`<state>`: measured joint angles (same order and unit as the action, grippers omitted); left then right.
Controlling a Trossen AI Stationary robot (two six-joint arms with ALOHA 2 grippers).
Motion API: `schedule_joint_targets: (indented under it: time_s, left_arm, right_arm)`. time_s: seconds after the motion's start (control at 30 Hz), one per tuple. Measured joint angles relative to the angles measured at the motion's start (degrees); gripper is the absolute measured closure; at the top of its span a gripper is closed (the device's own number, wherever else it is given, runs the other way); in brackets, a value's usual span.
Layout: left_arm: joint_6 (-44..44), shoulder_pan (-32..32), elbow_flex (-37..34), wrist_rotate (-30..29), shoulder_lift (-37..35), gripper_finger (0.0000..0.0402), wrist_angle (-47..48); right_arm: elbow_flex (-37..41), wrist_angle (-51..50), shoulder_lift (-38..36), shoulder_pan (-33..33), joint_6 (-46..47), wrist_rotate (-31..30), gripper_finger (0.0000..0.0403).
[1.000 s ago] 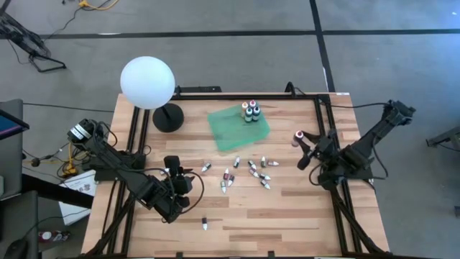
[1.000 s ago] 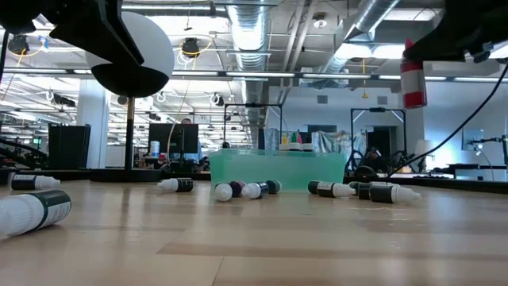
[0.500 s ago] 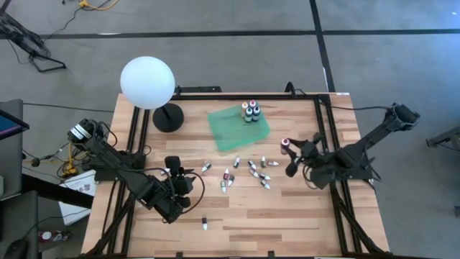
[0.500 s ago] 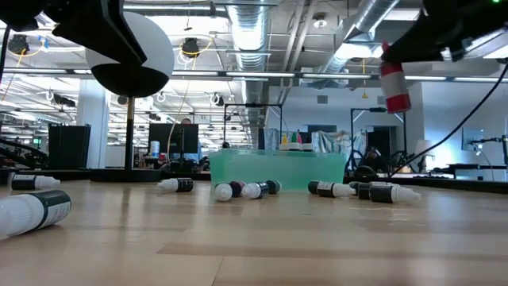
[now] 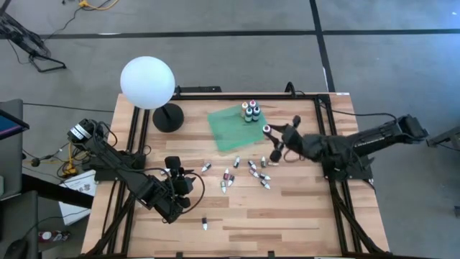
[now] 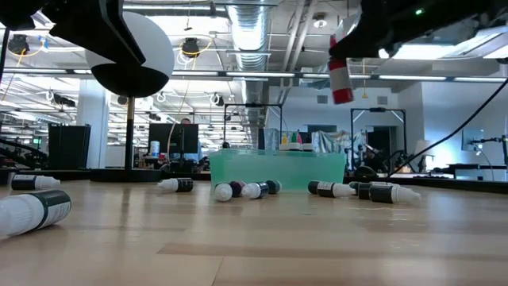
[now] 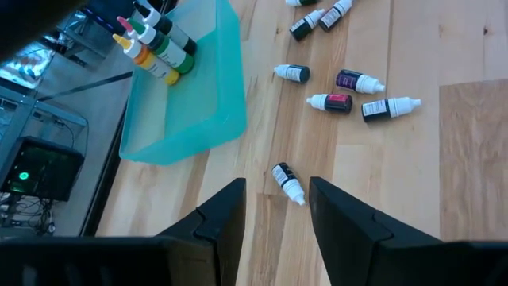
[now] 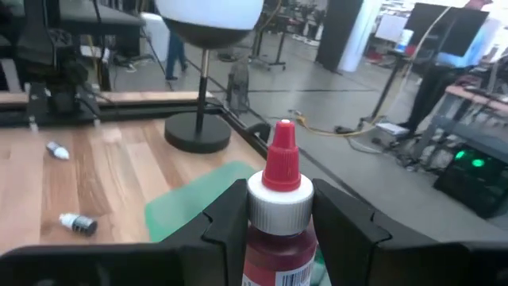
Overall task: Pick & Place food coloring
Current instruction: Put the red food coloring bottle into the green bin
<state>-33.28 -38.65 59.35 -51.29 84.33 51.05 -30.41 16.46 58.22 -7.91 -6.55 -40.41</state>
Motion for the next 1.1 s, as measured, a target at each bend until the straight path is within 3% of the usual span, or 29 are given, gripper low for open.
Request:
schedule_joint_targets:
  time_s: [0.23,0.5,0.93,1.1]
  left_arm:
    - [0.0,0.0,0.0,-0.02,0.0,0.0268,0.02]
    - [0.04,0.0,0.0,-0.02,0.0,0.0268,0.05]
    - [0.02,0.0,0.0,-0.05,0.0,0.0268,0.72]
    - [0.0,0.0,0.0,-0.04,0.0,0.0268,0.88]
  right_arm:
    - [0.0,4.13,2.24,13.02,-0.55,14.67,0.0284]
    - [0.0,13.77,10.9,22.29,-1.57,27.17,0.0284]
    - [0.42,21.54,20.69,27.28,-1.42,28.71,0.0284]
    - [8.0,35.47,20.16,28.81,-0.44,28.73,0.0284]
